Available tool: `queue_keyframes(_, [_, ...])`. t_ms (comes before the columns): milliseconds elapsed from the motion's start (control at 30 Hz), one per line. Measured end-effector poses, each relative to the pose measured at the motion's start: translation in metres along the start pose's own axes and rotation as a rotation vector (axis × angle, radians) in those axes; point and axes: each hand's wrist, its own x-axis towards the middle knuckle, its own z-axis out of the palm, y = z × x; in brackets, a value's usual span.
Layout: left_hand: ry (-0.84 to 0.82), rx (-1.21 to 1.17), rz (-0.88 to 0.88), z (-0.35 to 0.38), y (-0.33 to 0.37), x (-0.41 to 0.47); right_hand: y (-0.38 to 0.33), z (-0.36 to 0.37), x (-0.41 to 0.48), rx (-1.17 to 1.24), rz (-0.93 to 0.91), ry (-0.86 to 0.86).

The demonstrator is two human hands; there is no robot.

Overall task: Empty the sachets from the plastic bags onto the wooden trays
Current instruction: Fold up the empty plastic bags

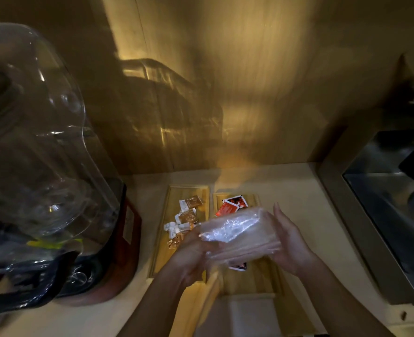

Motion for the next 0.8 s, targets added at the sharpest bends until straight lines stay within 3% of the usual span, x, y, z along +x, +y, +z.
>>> queue_keyframes(100, [0.117, 0.104, 0.108, -0.007, -0.002, -0.005, 0.011, 0.0, -0.004, -0.075, 0.156, -0.025])
queue_keyframes(367, [0.373, 0.148, 0.196, -0.015, -0.016, -0.025, 0.03, 0.009, 0.001, -0.263, 0.084, -0.022])
queue_keyframes(533, [0.212, -0.053, 0.084, -0.018, -0.023, -0.047, 0.034, 0.018, 0.006, -0.383, 0.035, -0.035])
queue_keyframes(700, [0.161, 0.015, 0.102, -0.028, -0.038, -0.078, 0.052, 0.023, 0.012, -0.439, 0.0, 0.014])
queue_keyframes(767, [0.51, -0.17, 0.175, -0.039, -0.087, -0.133, 0.091, 0.059, 0.009, -0.604, 0.162, -0.321])
queue_keyframes(800, [0.568, -0.192, 0.178, -0.038, -0.09, -0.134, 0.09, 0.058, 0.008, -0.631, 0.146, -0.326])
